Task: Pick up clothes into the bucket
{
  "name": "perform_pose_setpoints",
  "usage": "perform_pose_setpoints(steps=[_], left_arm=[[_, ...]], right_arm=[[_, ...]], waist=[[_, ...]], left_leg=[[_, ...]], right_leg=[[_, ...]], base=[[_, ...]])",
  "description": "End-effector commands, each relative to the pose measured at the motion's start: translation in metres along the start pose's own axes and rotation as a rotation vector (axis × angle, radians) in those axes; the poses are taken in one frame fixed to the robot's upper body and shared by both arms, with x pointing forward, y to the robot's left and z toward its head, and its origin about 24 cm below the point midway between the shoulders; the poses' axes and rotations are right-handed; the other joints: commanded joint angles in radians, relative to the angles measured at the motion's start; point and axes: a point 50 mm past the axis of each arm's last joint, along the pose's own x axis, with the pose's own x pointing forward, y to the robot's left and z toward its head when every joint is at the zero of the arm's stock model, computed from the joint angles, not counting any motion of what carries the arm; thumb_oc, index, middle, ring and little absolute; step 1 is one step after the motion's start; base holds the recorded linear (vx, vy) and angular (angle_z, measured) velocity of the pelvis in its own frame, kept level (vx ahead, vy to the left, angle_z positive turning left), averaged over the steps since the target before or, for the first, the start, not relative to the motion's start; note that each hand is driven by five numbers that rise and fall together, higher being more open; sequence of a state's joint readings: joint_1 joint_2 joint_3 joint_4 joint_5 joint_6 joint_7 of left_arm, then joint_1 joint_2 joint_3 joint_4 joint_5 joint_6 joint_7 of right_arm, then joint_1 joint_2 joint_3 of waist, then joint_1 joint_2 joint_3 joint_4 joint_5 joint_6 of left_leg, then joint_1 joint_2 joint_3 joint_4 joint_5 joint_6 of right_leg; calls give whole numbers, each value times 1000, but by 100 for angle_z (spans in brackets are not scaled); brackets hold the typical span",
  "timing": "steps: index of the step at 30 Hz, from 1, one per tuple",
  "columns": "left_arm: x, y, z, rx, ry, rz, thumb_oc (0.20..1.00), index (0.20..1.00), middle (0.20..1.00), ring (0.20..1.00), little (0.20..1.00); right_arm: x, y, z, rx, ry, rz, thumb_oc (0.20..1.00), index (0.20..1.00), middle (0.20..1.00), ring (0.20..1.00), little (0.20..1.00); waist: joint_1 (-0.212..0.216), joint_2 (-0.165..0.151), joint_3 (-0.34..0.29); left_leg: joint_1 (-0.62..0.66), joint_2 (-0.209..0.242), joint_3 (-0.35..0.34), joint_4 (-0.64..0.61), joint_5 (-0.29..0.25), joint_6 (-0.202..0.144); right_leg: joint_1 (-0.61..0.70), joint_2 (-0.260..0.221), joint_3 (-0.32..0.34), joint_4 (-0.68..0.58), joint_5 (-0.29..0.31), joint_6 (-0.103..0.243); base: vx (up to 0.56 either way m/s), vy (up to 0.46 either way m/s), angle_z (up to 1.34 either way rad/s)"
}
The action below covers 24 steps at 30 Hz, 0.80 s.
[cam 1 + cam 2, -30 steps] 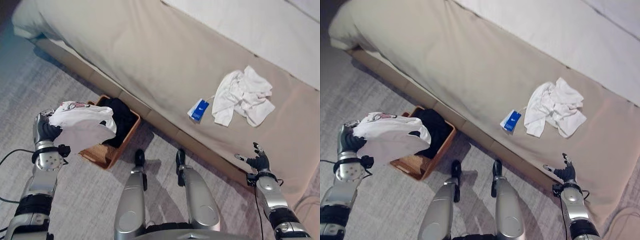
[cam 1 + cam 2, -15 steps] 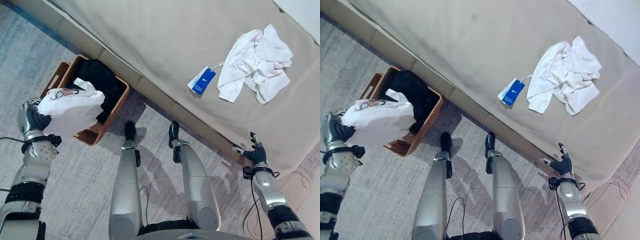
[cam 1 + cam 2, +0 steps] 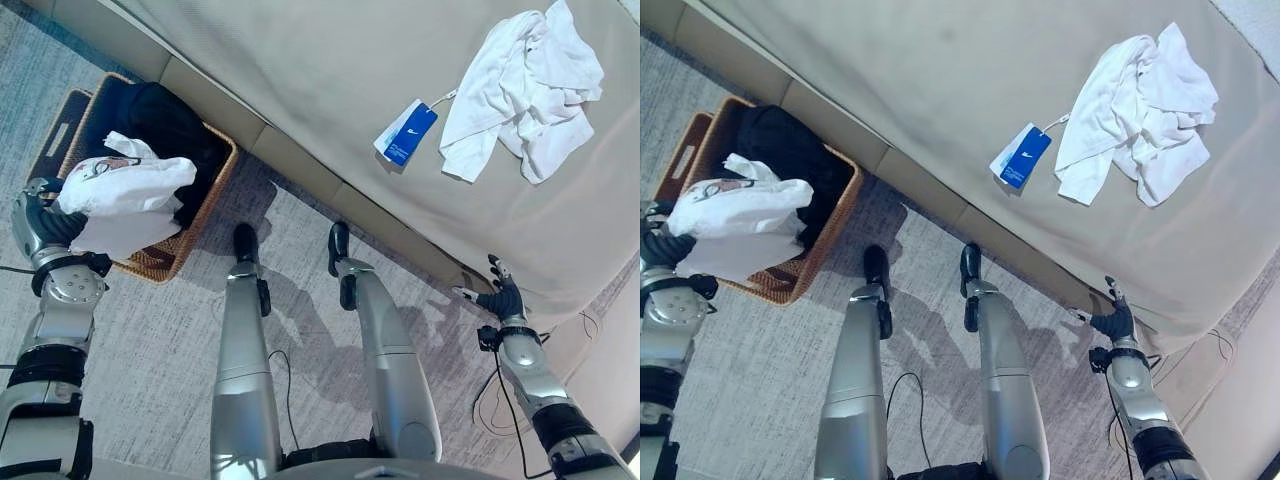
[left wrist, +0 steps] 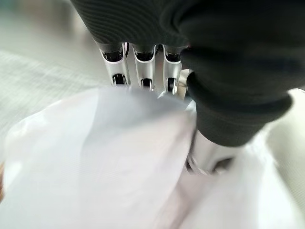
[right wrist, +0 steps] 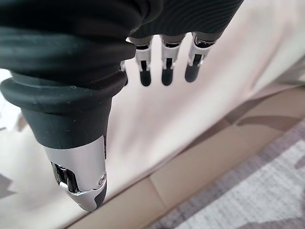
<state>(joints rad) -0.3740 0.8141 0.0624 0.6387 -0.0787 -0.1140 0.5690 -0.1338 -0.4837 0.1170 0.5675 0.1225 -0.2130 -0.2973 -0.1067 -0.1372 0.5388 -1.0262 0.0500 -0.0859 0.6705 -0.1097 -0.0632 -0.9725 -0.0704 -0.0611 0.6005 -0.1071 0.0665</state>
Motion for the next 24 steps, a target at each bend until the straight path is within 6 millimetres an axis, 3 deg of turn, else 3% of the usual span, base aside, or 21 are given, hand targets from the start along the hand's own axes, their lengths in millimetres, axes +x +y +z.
perform_pose_setpoints(steps=[1,7,14,20,21,22,23,24], left_arm=[[11,26,-4,-61,57,150,1000,1000,1000,1000,1000],[10,36,-9,-12,71,194,1000,1000,1000,1000,1000],[5,45,-23,52,107,221,1000,1000,1000,1000,1000],[-17,31,-36,-101,171,253,1000,1000,1000,1000,1000],[-28,21,-34,-187,167,265,1000,1000,1000,1000,1000],[-28,21,-35,-187,168,265,1000,1000,1000,1000,1000],[-45,6,-30,-329,162,267,1000,1000,1000,1000,1000],[-49,0,-22,-388,141,276,1000,1000,1000,1000,1000]], right_arm=[[-1,-2,4,22,-22,-22,1000,1000,1000,1000,1000],[0,-2,12,14,-55,-22,1000,1000,1000,1000,1000],[0,-1,13,2,-62,-14,1000,1000,1000,1000,1000],[0,-3,22,55,-101,-62,1000,1000,1000,1000,1000],[1,-5,34,96,-154,-97,1000,1000,1000,1000,1000],[1,-6,34,94,-153,-98,1000,1000,1000,1000,1000],[1,-11,49,105,-230,-147,1000,1000,1000,1000,1000],[3,-15,58,117,-268,-177,1000,1000,1000,1000,1000]], waist=[[3,-31,-19],[3,-35,-19],[16,-2,-19],[29,38,-19],[34,49,-19],[34,50,-19],[38,65,-19],[37,69,-19]], left_leg=[[42,-24,3,48,-94,53],[65,-22,7,26,-93,56],[122,-39,20,-30,-76,58],[176,-58,28,-104,-44,55],[200,-63,33,-132,-33,54],[202,-64,34,-134,-33,54],[226,-73,36,-159,-23,54],[212,-80,44,-178,16,55]], right_leg=[[62,-37,-6,-83,50,65],[82,-35,-1,-113,59,65],[120,-52,6,-123,53,64],[159,-73,5,-144,58,62],[170,-78,7,-148,56,61],[171,-78,7,-149,57,61],[183,-87,11,-147,52,58],[167,-95,7,-158,81,51]], base=[[14,13,-3],[6,7,-5],[-2,8,-2],[-8,6,7],[-3,6,5],[0,0,0],[-77,4,-1],[-2,-2,6]])
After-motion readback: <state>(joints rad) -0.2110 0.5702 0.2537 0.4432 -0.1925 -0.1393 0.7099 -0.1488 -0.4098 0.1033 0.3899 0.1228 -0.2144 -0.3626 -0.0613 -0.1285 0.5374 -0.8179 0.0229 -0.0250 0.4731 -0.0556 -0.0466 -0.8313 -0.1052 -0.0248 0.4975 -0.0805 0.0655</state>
